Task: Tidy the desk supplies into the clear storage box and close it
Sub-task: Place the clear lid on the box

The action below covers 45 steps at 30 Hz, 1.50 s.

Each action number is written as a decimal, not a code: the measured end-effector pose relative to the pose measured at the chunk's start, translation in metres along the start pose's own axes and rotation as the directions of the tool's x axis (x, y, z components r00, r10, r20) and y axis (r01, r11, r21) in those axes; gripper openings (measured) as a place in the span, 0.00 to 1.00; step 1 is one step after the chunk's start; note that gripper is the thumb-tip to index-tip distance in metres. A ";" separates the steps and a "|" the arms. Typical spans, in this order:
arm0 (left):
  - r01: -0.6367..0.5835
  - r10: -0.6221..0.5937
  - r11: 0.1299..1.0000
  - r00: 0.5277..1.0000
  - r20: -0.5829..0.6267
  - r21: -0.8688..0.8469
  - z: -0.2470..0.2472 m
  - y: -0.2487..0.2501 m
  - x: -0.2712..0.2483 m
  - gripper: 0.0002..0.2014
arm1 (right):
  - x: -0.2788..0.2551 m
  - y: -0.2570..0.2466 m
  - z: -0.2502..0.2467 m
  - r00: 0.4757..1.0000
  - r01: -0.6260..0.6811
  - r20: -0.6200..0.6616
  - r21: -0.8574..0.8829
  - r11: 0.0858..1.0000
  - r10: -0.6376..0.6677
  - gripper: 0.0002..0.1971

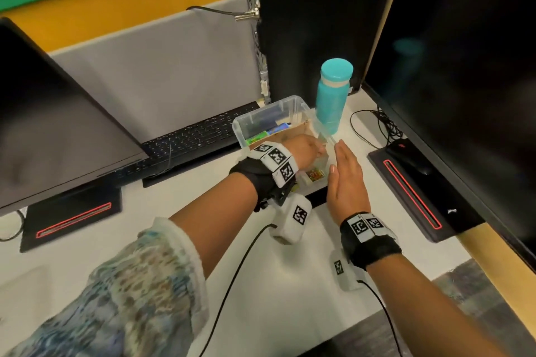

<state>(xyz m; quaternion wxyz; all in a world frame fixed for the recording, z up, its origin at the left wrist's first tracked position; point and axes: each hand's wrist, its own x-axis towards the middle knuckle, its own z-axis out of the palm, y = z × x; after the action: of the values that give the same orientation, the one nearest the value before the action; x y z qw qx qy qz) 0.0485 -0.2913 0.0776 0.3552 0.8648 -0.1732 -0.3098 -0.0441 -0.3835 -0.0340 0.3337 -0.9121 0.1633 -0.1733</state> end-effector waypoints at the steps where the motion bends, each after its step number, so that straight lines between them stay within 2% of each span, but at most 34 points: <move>1: -0.069 0.069 0.998 0.998 -0.007 0.008 -0.004 -0.005 -0.008 0.16 | -0.001 0.000 0.000 1.000 0.003 -0.002 0.008 1.000 -0.003 0.27; 4: -0.216 0.227 0.970 0.969 -0.100 0.107 -0.017 -0.037 -0.035 0.13 | -0.001 -0.002 -0.002 1.000 0.002 0.000 0.015 1.000 -0.002 0.27; 7: -0.253 0.278 0.955 0.945 -0.173 0.153 -0.033 -0.085 -0.076 0.12 | -0.002 -0.014 -0.008 0.999 -0.022 -0.031 -0.030 0.999 0.021 0.24; 9: -0.207 0.245 0.963 0.939 -0.241 0.172 -0.042 -0.125 -0.107 0.12 | -0.008 -0.029 -0.010 0.997 0.018 -0.078 -0.009 1.000 -0.019 0.25; 11: -0.142 0.181 0.979 0.938 -0.296 0.147 -0.049 -0.172 -0.139 0.12 | -0.019 -0.050 -0.008 0.989 0.120 -0.101 0.074 0.990 -0.112 0.26; 13: -0.053 0.090 0.992 0.934 -0.347 0.116 -0.055 -0.219 -0.171 0.12 | -0.035 -0.074 0.002 0.969 0.241 -0.085 0.127 0.962 -0.231 0.22; 15: 0.023 0.009 0.997 0.914 -0.405 0.073 -0.062 -0.264 -0.203 0.14 | -0.054 -0.100 0.021 0.939 0.343 -0.025 0.140 0.929 -0.343 0.17; 17: 0.098 -0.074 0.995 0.876 -0.477 0.026 -0.068 -0.303 -0.234 0.14 | -0.075 -0.128 0.045 0.910 0.384 0.096 0.181 0.906 -0.404 0.15; 19: 0.184 -0.141 0.983 0.819 -0.557 0.022 -0.073 -0.340 -0.263 0.13 | -0.096 -0.153 0.076 0.859 0.383 0.269 0.227 0.896 -0.435 0.16; 20: 0.238 -0.169 0.971 0.787 -0.593 0.038 -0.075 -0.359 -0.276 0.13 | -0.107 -0.165 0.094 0.816 0.383 0.366 0.238 0.893 -0.448 0.16; 22: 0.346 -0.236 0.938 0.711 -0.662 0.037 -0.081 -0.392 -0.303 0.15 | -0.128 -0.186 0.130 0.692 0.394 0.549 0.257 0.882 -0.469 0.14; 24: 0.445 -0.318 0.895 0.628 -0.710 -0.007 -0.088 -0.421 -0.325 0.17 | -0.148 -0.205 0.163 0.561 0.406 0.672 0.284 0.868 -0.482 0.14; 26: 0.551 -0.397 0.834 0.553 -0.733 -0.037 -0.094 -0.443 -0.344 0.21 | -0.164 -0.225 0.192 0.469 0.393 0.757 0.282 0.875 -0.454 0.14; 28: 0.650 -0.505 0.750 0.448 -0.738 -0.119 -0.100 -0.462 -0.358 0.26 | -0.174 -0.247 0.219 0.423 0.358 0.814 0.253 0.899 -0.398 0.14; 30: 0.706 -0.594 0.674 0.341 -0.728 -0.219 -0.109 -0.480 -0.367 0.32 | -0.180 -0.271 0.240 0.412 0.328 0.849 0.200 0.923 -0.331 0.15; 33: 0.740 -0.720 0.563 0.221 -0.658 -0.367 -0.124 -0.509 -0.375 0.39 | -0.187 -0.305 0.264 0.387 0.303 0.883 0.150 0.941 -0.266 0.19; 35: 0.714 -0.806 0.491 0.154 -0.572 -0.499 -0.133 -0.522 -0.375 0.41 | -0.194 -0.326 0.278 0.319 0.300 0.923 0.116 0.947 -0.214 0.24; 37: 0.714 -0.839 0.460 0.155 -0.522 -0.527 -0.139 -0.530 -0.372 0.42 | -0.204 -0.347 0.290 0.226 0.333 0.958 0.095 0.938 -0.177 0.27; 39: 0.720 -0.843 0.468 0.190 -0.503 -0.513 -0.139 -0.535 -0.371 0.43 | -0.216 -0.363 0.301 0.156 0.373 0.974 0.094 0.923 -0.162 0.29; 41: 0.704 -0.839 0.492 0.227 -0.495 -0.512 -0.139 -0.537 -0.373 0.41 | -0.226 -0.371 0.308 0.152 0.349 0.980 0.070 0.935 -0.130 0.32; 45: 0.599 -0.819 0.557 0.277 -0.503 -0.575 -0.150 -0.525 -0.380 0.39 | -0.224 -0.371 0.311 0.216 0.151 0.970 0.079 0.985 -0.111 0.34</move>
<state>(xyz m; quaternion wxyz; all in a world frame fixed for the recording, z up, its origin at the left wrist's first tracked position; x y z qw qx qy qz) -0.0954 0.3430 -0.0610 0.3280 0.8333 0.4373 -0.0829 -0.0428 0.1491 -0.0563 0.3322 -0.8377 -0.1536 0.4053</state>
